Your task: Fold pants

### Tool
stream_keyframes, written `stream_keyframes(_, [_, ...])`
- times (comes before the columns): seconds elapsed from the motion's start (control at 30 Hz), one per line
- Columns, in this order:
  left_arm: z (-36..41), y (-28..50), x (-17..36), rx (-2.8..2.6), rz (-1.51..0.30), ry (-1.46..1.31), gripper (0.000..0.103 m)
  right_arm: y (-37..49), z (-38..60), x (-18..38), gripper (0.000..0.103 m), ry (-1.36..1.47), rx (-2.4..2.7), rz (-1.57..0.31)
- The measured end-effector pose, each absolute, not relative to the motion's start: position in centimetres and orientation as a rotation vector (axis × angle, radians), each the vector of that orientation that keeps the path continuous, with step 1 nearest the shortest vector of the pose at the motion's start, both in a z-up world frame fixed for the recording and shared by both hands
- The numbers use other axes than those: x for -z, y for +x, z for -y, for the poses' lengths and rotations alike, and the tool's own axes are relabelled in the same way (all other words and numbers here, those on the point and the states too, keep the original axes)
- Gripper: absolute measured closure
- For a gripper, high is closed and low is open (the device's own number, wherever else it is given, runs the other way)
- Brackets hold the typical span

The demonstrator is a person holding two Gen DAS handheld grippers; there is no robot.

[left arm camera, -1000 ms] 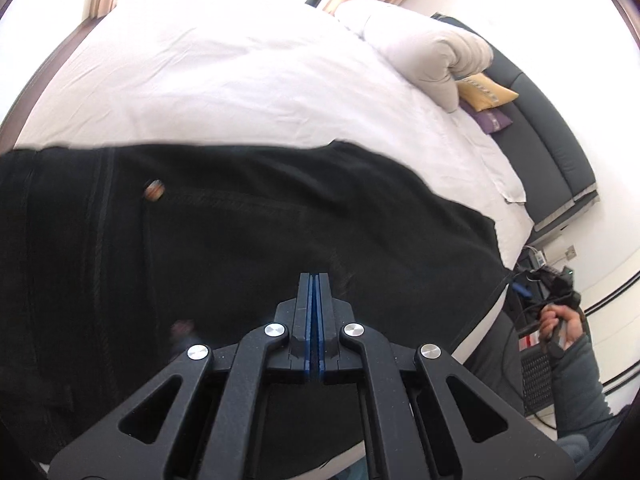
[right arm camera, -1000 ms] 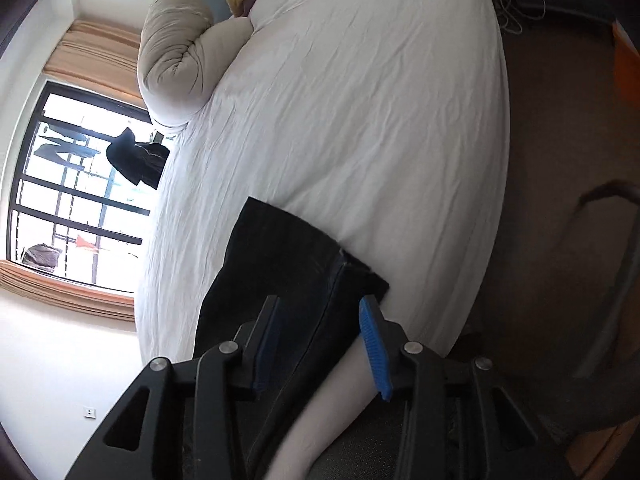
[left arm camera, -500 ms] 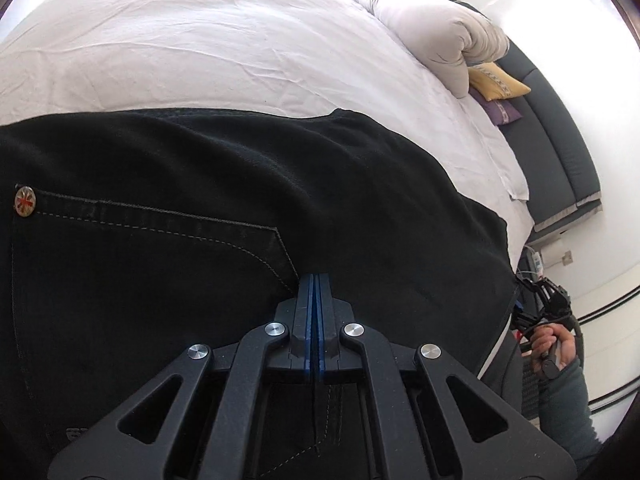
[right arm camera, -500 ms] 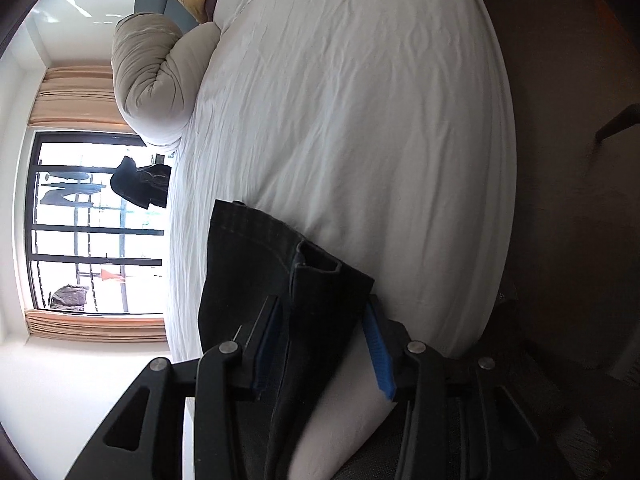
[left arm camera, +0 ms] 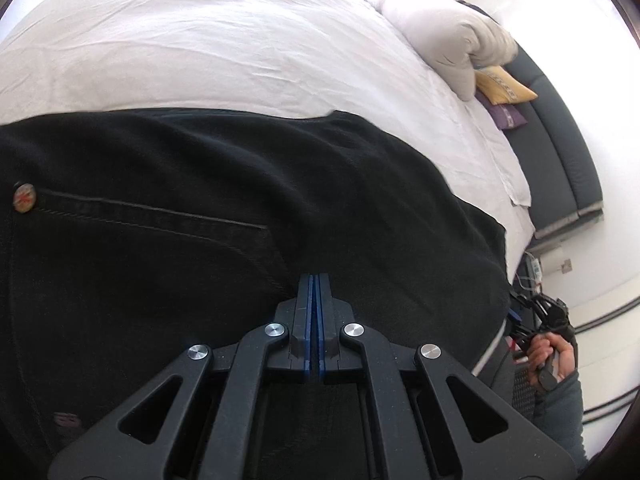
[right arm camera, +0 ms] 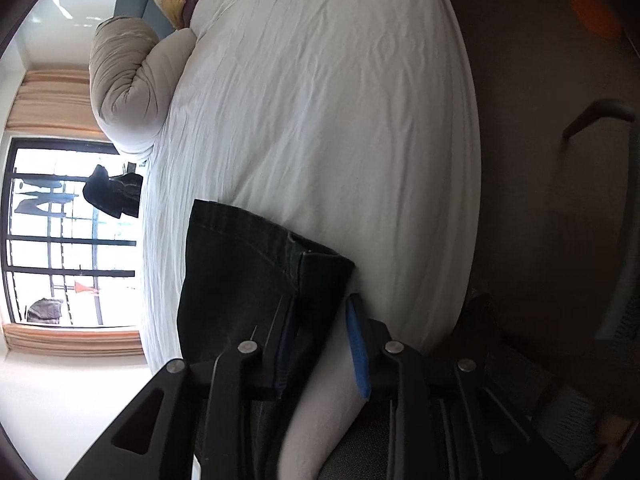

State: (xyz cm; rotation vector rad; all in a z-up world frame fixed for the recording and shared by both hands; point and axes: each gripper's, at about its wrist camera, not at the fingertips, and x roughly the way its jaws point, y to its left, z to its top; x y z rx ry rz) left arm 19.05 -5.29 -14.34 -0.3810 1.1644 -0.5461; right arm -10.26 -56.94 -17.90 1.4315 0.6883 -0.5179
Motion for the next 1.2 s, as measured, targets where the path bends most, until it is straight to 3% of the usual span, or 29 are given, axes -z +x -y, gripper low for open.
stream_keyframes(0.07, [7.2,18.8,13.5,0.598,-1.154,-0.369,0.103,-10.7,56.9,18.2,0.064,1.482,0.497,-0.646])
stream_keyframes(0.2, [12.2,18.9,13.2,0.745,-1.160,-0.329,0.103,-10.6,57.6,19.3,0.060,1.501,0.441,-0.605])
stream_keyframes(0.3, [15.5,19.7,14.5,0.804,-1.203,-0.327,0.103,-10.4,58.4,20.3,0.059,1.555,0.400,-0.548])
stream_keyframes(0.37, [16.9,20.3,16.0,0.837,-1.253,-0.354,0.103,-10.3,58.8,20.3,0.049,1.556,0.362,-0.516])
stream_keyframes(0.43, [17.5,20.8,18.0,0.846,-1.312,-0.391,0.103,-10.4,59.1,20.3,0.047,1.558,0.323,-0.493])
stream_keyframes(0.53, [16.3,21.3,19.7,0.879,-1.339,-0.530,0.103,-11.1,59.3,20.5,0.048,1.546,0.298,-0.489])
stream_keyframes(0.67, [16.4,21.1,19.7,0.887,-1.316,-0.496,0.103,-11.8,58.7,20.0,0.062,1.499,0.360,-0.545])
stream_keyframes(0.73, [16.6,21.2,19.8,0.886,-1.318,-0.507,0.103,-12.2,58.4,19.8,0.062,1.516,0.401,-0.532])
stream_keyframes(0.8, [16.7,21.2,19.8,0.888,-1.317,-0.510,0.103,-11.8,58.0,19.6,0.061,1.498,0.412,-0.531])
stream_keyframes(0.9, [16.6,21.3,19.8,0.889,-1.315,-0.508,0.103,-10.6,58.1,19.7,0.049,1.477,0.376,-0.514])
stream_keyframes(1.1, [16.7,21.2,19.8,0.890,-1.313,-0.503,0.103,-10.8,59.4,20.8,0.048,1.534,0.315,-0.410])
stream_keyframes(1.2, [16.1,21.4,19.6,0.891,-1.311,-0.501,0.103,-12.1,59.9,21.9,0.063,1.597,0.300,-0.357])
